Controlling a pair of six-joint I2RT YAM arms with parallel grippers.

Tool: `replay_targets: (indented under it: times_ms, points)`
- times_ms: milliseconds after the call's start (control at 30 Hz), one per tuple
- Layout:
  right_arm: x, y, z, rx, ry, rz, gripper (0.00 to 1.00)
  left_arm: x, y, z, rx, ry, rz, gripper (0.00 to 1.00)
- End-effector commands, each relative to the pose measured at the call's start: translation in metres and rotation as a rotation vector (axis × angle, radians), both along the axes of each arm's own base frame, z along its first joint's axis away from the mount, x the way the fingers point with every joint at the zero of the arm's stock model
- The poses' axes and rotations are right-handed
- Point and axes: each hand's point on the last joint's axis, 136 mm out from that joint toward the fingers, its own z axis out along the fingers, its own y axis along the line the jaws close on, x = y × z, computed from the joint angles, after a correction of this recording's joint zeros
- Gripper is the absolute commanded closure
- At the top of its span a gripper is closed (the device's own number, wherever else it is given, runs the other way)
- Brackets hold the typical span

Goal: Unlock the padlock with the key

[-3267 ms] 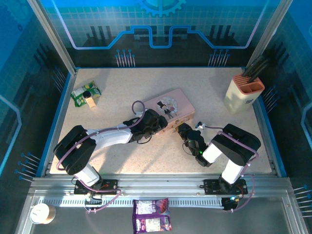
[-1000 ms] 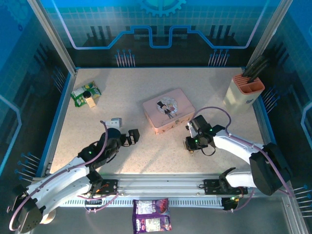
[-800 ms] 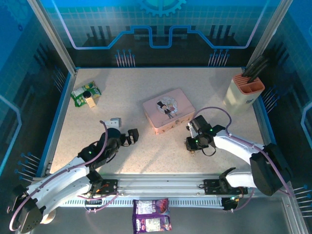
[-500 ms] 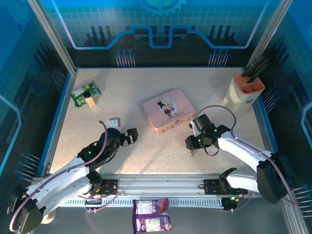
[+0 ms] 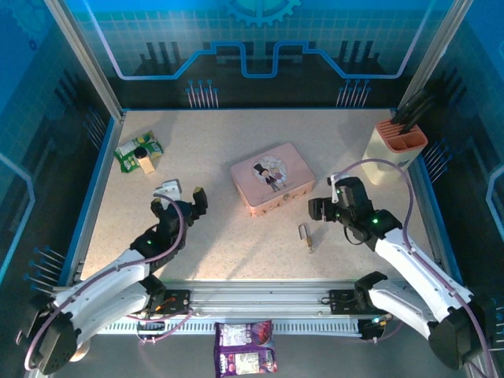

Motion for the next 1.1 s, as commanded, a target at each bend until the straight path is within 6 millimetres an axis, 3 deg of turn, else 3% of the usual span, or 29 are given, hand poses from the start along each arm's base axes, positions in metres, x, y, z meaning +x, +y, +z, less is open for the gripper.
replay_targets:
  times_ms: [0, 133, 267, 400, 500, 567, 667, 800, 933, 1067]
  points:
    - [0.023, -0.032, 0.022, -0.092, -0.198, -0.111, 0.04, 0.005, 0.031, 0.023, 0.064, -0.160, 0.160, 0.01]
    - [0.032, -0.053, 0.028, -0.126, -0.340, -0.166, 0.01, 0.011, 0.035, 0.036, 0.140, -0.217, 0.096, 0.01]
    - [0.041, -0.069, 0.025, -0.160, -0.440, -0.215, 0.00, 0.021, 0.058, 0.018, 0.213, -0.145, 0.124, 0.01]
    - [0.057, -0.081, 0.008, -0.231, -0.449, -0.253, 0.00, 0.036, 0.070, -0.007, 0.168, -0.132, 0.064, 0.01]
    - [0.069, -0.079, -0.011, -0.240, -0.455, -0.220, 0.00, 0.052, 0.070, -0.024, 0.186, -0.087, 0.017, 0.01]
    - [0.076, -0.076, -0.024, -0.234, -0.450, -0.200, 0.00, 0.064, 0.066, -0.024, 0.196, -0.094, -0.011, 0.01]
    - [0.086, -0.066, -0.020, -0.235, -0.505, -0.151, 0.00, 0.080, 0.053, -0.029, 0.185, -0.093, -0.108, 0.01]
    - [0.098, -0.065, -0.014, -0.199, -0.574, -0.124, 0.00, 0.094, 0.054, -0.051, 0.138, -0.098, -0.140, 0.01]
    - [0.105, -0.071, -0.027, -0.118, -0.586, -0.119, 0.00, 0.098, 0.047, -0.057, 0.140, -0.066, -0.180, 0.01]
    - [0.110, -0.070, -0.042, -0.103, -0.582, -0.100, 0.00, 0.106, 0.053, -0.059, 0.138, -0.027, -0.145, 0.01]
